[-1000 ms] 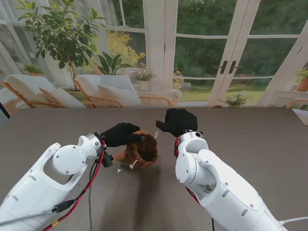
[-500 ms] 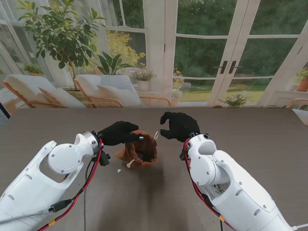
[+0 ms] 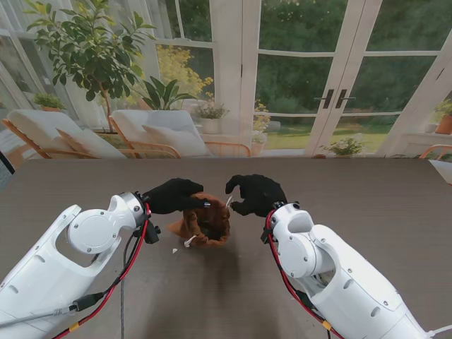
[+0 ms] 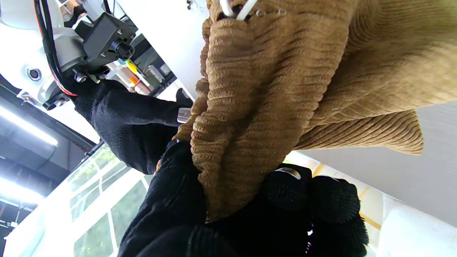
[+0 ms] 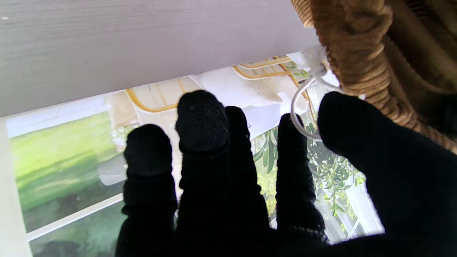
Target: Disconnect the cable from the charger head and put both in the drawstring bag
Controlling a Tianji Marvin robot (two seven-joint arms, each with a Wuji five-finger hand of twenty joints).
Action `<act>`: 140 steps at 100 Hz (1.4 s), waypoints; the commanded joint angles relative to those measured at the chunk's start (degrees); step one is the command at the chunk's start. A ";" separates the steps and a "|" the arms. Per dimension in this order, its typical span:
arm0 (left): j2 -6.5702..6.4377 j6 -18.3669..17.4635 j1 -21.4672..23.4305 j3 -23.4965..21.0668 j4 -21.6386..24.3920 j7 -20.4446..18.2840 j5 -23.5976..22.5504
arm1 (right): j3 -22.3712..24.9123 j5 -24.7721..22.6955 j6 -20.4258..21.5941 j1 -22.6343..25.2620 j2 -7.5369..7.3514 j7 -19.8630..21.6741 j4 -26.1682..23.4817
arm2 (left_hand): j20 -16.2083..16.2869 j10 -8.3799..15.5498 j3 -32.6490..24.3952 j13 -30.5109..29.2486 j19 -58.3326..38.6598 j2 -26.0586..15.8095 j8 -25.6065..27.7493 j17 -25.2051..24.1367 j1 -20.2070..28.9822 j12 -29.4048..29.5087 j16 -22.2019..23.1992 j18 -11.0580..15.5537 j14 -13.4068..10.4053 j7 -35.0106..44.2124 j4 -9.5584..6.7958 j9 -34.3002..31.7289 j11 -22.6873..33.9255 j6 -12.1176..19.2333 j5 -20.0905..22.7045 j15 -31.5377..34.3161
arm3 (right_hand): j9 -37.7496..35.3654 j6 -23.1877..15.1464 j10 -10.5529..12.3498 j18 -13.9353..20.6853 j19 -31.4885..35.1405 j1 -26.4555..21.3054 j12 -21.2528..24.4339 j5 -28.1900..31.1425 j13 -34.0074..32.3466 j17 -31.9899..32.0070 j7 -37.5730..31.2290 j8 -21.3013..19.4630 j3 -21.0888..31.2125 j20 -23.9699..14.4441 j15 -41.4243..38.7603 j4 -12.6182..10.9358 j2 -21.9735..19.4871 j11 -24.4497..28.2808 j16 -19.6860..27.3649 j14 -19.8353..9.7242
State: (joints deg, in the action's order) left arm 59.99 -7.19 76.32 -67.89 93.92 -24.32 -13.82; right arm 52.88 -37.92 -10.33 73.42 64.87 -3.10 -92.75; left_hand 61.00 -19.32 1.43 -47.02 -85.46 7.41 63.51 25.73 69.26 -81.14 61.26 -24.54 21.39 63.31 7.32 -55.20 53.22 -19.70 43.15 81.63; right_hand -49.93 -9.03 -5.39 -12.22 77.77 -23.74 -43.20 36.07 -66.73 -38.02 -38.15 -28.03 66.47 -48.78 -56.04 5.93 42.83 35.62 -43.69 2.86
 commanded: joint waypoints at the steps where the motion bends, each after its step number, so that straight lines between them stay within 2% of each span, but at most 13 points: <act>1: 0.00 0.40 0.08 -0.31 0.82 -1.15 0.15 | -0.59 -0.04 0.22 0.07 0.48 0.49 0.21 | 1.33 0.45 -0.01 1.48 0.46 -2.59 0.65 -1.92 4.71 -0.71 0.99 2.98 -0.13 3.00 -0.05 0.79 -0.09 1.39 -0.65 -0.56 | 0.44 -2.22 -0.30 -1.03 -0.21 -0.90 0.55 1.74 -0.93 -1.39 0.03 0.51 2.19 -2.61 -0.86 0.39 1.01 -0.04 -0.92 -1.03; 7: -0.02 0.67 0.20 -0.36 1.02 -1.26 0.16 | -0.85 0.55 -0.31 0.20 0.63 0.30 0.18 | 1.33 0.41 0.05 1.51 0.46 -2.72 0.49 -1.93 4.71 -0.66 0.96 3.01 -0.09 2.76 -0.15 0.82 -0.13 1.35 -0.63 -0.58 | -0.42 -1.25 -0.54 -1.39 0.34 -1.62 0.60 3.21 -1.66 -1.84 -0.50 0.34 1.77 -2.73 -1.44 0.73 -1.65 0.12 -0.99 -0.55; 9: -0.03 0.74 0.24 -0.38 1.09 -1.30 0.13 | -0.87 0.84 -0.45 0.30 0.66 0.34 0.13 | 1.33 0.39 0.01 1.51 0.46 -2.67 0.45 -1.94 4.70 -0.64 0.95 3.01 -0.08 2.70 -0.21 0.88 -0.16 1.33 -0.65 -0.58 | -0.58 -1.33 -0.72 -1.56 0.48 -2.37 0.62 3.56 -1.72 -1.80 -1.05 1.33 1.45 -2.74 -1.61 2.65 -1.77 0.13 -0.95 -0.34; 13: -0.06 0.89 0.31 -0.41 1.21 -1.39 0.02 | -0.90 1.27 -0.36 0.46 0.70 0.31 0.15 | 1.32 0.34 -0.01 1.52 0.47 -2.64 0.39 -1.96 4.71 -0.61 0.94 3.01 -0.07 2.60 -0.27 0.89 -0.20 1.31 -0.66 -0.59 | -0.92 -1.74 -0.76 -1.62 0.60 -3.11 0.64 3.95 -1.89 -1.85 -2.07 2.79 1.12 -2.72 -1.74 4.58 -1.69 0.14 -0.89 -0.20; 23: -0.12 1.32 0.46 -0.49 1.46 -1.58 -0.20 | -0.96 1.56 0.25 0.76 0.71 0.21 0.27 | 1.31 0.24 -0.01 1.55 0.51 -2.56 0.26 -2.02 4.71 -0.50 0.89 2.98 0.09 2.38 -0.40 0.92 -0.29 1.26 -0.71 -0.67 | -1.74 -1.94 -0.70 -1.64 0.63 -3.13 0.68 3.86 -2.36 -2.01 -2.54 3.57 1.09 -2.67 -1.85 5.16 -2.22 0.21 -0.86 -0.32; 39: -0.13 2.00 0.40 -0.32 1.59 -1.85 -0.04 | -1.30 2.51 1.07 0.95 1.13 -1.25 0.97 | 1.29 0.08 -0.08 1.54 0.62 -2.63 -0.02 -2.09 4.71 -0.29 0.80 2.78 0.29 2.00 -0.61 0.88 -0.44 1.03 -0.63 -0.73 | -4.32 -3.20 -0.60 -1.90 1.45 -4.85 0.61 4.24 -4.40 -2.98 -8.08 7.90 -0.72 -2.51 -3.09 8.50 -3.47 0.48 -1.01 -0.08; 42: -0.15 2.05 0.37 -0.28 1.60 -1.93 -0.04 | -1.37 2.63 1.18 0.94 1.20 -1.52 1.09 | 1.29 0.05 -0.04 1.54 0.61 -2.60 -0.03 -2.05 4.71 -0.26 0.79 2.77 0.29 1.98 -0.64 0.89 -0.45 1.03 -0.61 -0.73 | -4.77 -3.62 -0.53 -1.97 1.59 -5.11 0.58 4.61 -4.80 -3.25 -8.66 8.04 -0.81 -2.52 -3.30 8.71 -3.54 0.61 -1.05 -0.12; 45: -0.16 2.10 0.34 -0.25 1.60 -2.00 -0.04 | -1.43 2.82 1.30 0.93 1.29 -1.77 1.21 | 1.29 0.05 -0.05 1.56 0.60 -2.66 -0.03 -2.00 4.71 -0.24 0.78 2.77 0.31 1.96 -0.67 0.89 -0.46 1.03 -0.61 -0.74 | -5.29 -4.04 -0.46 -2.15 1.88 -5.64 0.56 4.56 -5.17 -3.59 -11.20 10.32 -1.13 -2.40 -3.50 9.14 -3.82 0.60 -0.96 -0.04; 59: -0.18 2.39 0.28 -0.17 1.66 -2.14 -0.01 | -1.65 3.79 1.72 0.87 1.53 -2.25 1.62 | 1.28 -0.07 -0.05 1.50 0.59 -2.60 -0.16 -1.98 4.71 -0.11 0.71 2.73 0.36 1.74 -0.76 0.88 -0.55 0.97 -0.62 -0.79 | -6.89 -4.86 -0.27 -2.54 2.29 -6.81 0.16 5.70 -6.01 -4.01 -13.30 11.27 -1.86 -2.45 -3.84 9.94 -4.42 1.04 -1.01 0.28; 71: -0.19 2.56 0.25 -0.12 1.73 -2.22 -0.03 | -1.88 4.90 2.82 0.72 1.80 -2.86 2.45 | 1.27 -0.05 0.08 1.38 0.54 -2.66 -0.34 -1.84 4.71 0.01 0.63 2.70 0.33 1.51 -0.79 0.81 -0.58 0.86 -0.57 -0.75 | -9.49 -5.38 1.09 -2.82 2.55 -7.98 -3.15 7.32 -7.03 -4.47 -15.84 13.68 -2.48 -2.30 -4.20 10.02 -5.53 0.39 -0.94 0.84; 92: -0.19 2.88 0.15 0.00 1.73 -2.38 0.16 | -2.32 5.56 4.36 0.48 1.98 -3.33 3.53 | 1.24 -0.17 0.07 1.33 0.47 -2.65 -0.63 -1.73 4.71 0.20 0.50 2.55 0.52 1.01 -0.98 0.74 -0.59 0.79 -0.30 -0.71 | -11.98 -4.81 1.66 -2.80 2.90 -8.01 -3.44 9.30 -8.40 -5.40 -16.99 13.09 -2.30 -2.25 -5.02 10.10 -5.16 0.69 -1.15 0.43; 106: -0.22 3.04 0.14 0.03 1.78 -2.53 0.19 | -2.77 6.15 4.99 0.42 2.50 -5.11 4.41 | 1.23 -0.20 0.06 1.28 0.41 -2.67 -0.58 -1.62 4.71 0.27 0.44 2.55 0.50 0.90 -1.05 0.67 -0.57 0.74 -0.25 -0.67 | -15.20 -3.33 2.45 -2.64 3.89 -7.69 -4.04 11.83 -8.59 -7.12 -19.18 11.88 -1.79 -2.08 -8.92 10.37 -5.63 1.65 -2.43 0.08; 140: -0.27 3.45 0.63 -0.37 2.35 -2.64 0.07 | -3.26 7.62 5.82 0.78 3.80 -9.55 5.96 | 1.18 -0.22 0.14 1.11 0.26 -2.68 -0.51 -1.33 4.71 0.39 0.34 2.46 0.63 0.83 -1.11 0.59 -0.59 0.74 -0.22 -0.56 | -23.35 0.58 3.54 -2.35 6.71 -8.92 -3.39 10.65 -8.63 -12.20 -25.77 5.27 0.21 -0.82 -18.34 10.17 -8.35 4.75 -3.74 -0.30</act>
State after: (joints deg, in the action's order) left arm 59.68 -3.93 76.85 -68.00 95.64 -25.83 -13.90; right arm 49.87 -30.03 -4.45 73.70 68.02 -12.55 -86.97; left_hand 61.01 -19.42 1.59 -46.99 -85.40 7.40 62.63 25.67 69.36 -81.09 61.27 -24.50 21.38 63.00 7.30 -54.88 52.62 -19.71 43.08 81.47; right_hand -70.63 -8.92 -3.00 -13.55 81.52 -30.84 -46.26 46.92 -73.46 -38.02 -60.91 -20.37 65.23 -48.78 -71.95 14.47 36.27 38.83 -46.58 3.40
